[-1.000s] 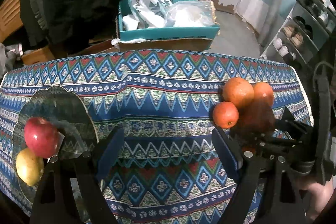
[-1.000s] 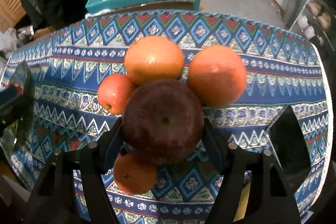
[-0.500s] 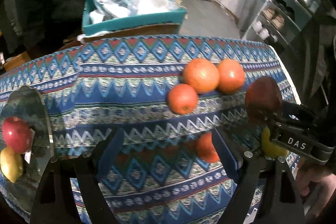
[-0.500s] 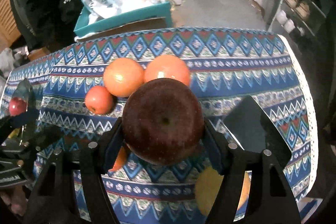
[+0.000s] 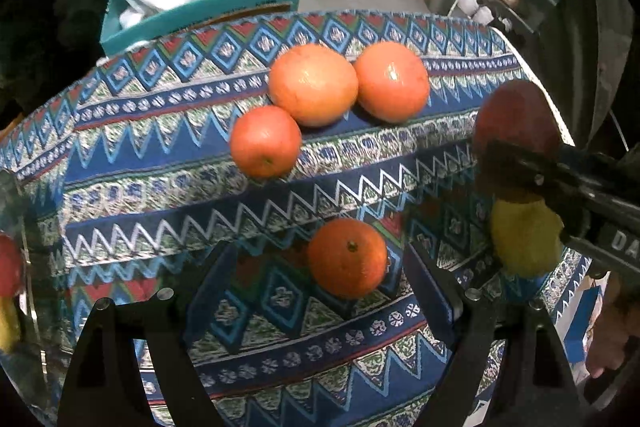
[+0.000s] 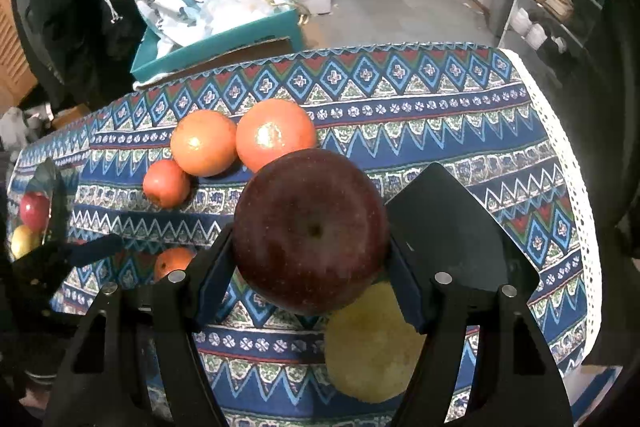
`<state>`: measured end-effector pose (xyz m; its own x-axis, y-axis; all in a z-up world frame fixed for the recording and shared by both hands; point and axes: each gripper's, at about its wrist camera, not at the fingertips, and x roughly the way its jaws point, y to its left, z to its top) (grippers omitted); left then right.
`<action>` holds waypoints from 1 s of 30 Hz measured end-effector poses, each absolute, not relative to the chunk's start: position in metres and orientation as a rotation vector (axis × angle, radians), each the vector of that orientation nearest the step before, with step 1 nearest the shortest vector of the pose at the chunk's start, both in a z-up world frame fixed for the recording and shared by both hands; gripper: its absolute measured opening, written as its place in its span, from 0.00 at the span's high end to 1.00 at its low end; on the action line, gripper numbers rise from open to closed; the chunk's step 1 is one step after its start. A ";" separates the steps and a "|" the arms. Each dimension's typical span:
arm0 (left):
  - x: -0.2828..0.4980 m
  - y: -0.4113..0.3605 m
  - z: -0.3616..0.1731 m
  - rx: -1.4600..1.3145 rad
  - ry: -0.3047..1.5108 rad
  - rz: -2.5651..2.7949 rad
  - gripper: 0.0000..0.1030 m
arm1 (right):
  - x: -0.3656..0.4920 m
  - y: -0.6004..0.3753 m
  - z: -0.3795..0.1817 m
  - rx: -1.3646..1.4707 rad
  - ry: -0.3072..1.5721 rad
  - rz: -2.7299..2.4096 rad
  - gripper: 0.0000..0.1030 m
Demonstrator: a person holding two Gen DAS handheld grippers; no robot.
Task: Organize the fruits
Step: 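Grasp a dark red apple with the right gripper while the left gripper grasps an orange, then lift the orange with the left gripper while the right gripper lifts the red apple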
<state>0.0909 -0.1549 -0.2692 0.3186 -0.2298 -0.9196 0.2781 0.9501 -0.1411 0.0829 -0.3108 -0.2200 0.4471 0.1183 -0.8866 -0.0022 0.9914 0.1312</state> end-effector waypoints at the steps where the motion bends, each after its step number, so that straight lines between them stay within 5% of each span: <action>1: 0.091 -0.157 -0.273 0.046 1.209 -0.335 0.16 | 0.082 -0.311 -0.222 0.114 1.110 0.079 0.31; 5: 0.092 -0.162 -0.282 0.042 1.233 -0.337 0.21 | 0.080 -0.312 -0.228 0.111 1.126 0.083 0.31; 12: 0.094 -0.166 -0.289 0.013 1.250 -0.385 0.54 | 0.080 -0.312 -0.232 0.114 1.136 0.087 0.31; 30: 0.090 -0.139 -0.236 -0.004 1.119 -0.337 0.55 | 0.079 -0.300 -0.210 0.071 1.082 0.094 0.31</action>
